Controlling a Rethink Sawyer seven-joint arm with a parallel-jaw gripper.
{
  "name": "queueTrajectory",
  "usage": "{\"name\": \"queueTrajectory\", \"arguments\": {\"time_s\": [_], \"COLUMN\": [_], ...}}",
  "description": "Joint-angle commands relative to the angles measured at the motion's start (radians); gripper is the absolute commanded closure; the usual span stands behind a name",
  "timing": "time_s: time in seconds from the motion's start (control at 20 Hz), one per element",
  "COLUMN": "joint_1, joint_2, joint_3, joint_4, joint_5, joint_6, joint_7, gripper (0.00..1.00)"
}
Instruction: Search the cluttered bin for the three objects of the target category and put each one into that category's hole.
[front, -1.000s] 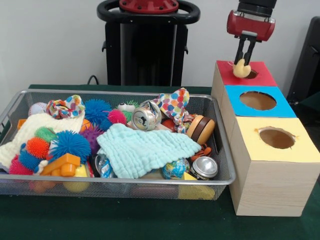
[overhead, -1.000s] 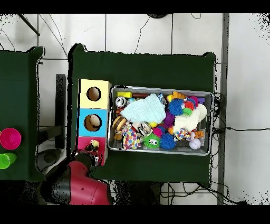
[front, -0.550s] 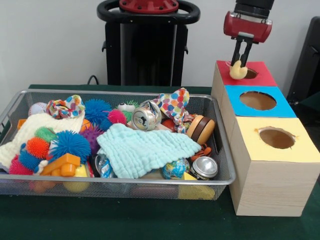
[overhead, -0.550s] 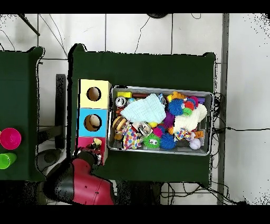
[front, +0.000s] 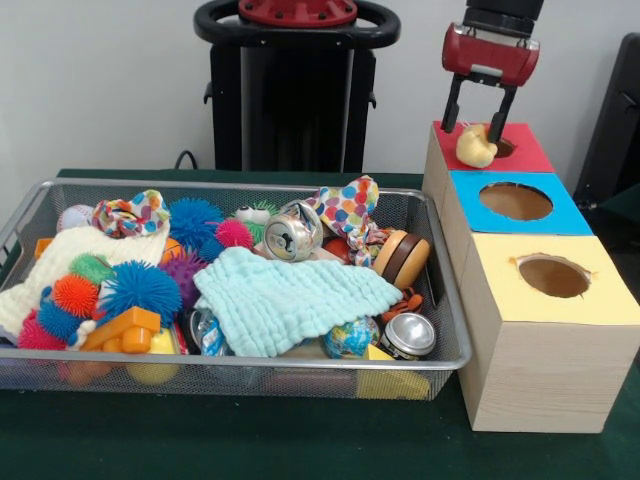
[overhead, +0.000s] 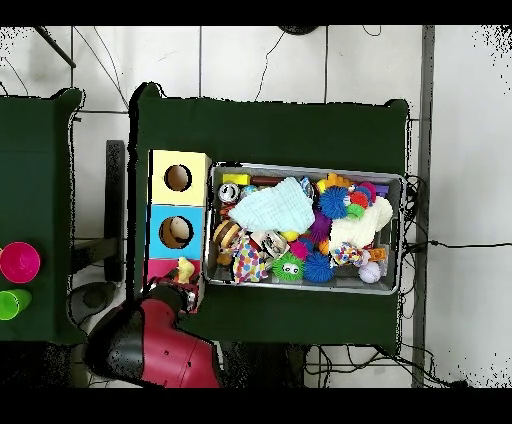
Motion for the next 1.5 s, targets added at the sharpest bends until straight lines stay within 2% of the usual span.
{"name": "queueTrajectory", "arguments": {"time_s": [0.05, 0.6, 0.85, 1.0, 1.5], "joint_1": [0.005, 0.056, 0.086, 0.079, 0.014], "joint_2": [0.021, 0.043, 0.04, 0.035, 0.012], "joint_3": [0.048, -0.015, -0.062, -0.056, 0.006], "joint_4": [-0.055, -0.088, -0.121, -0.124, -0.108], "joint_5": [0.054, 0.078, 0.079, 0.077, 0.086], "joint_6": [0.063, 0.092, 0.173, 0.187, 0.121], "joint_7": [0.271, 0.28, 0.289, 0.287, 0.277], "gripper": [0.0, 0.0, 0.0, 0.0, 0.0]}}
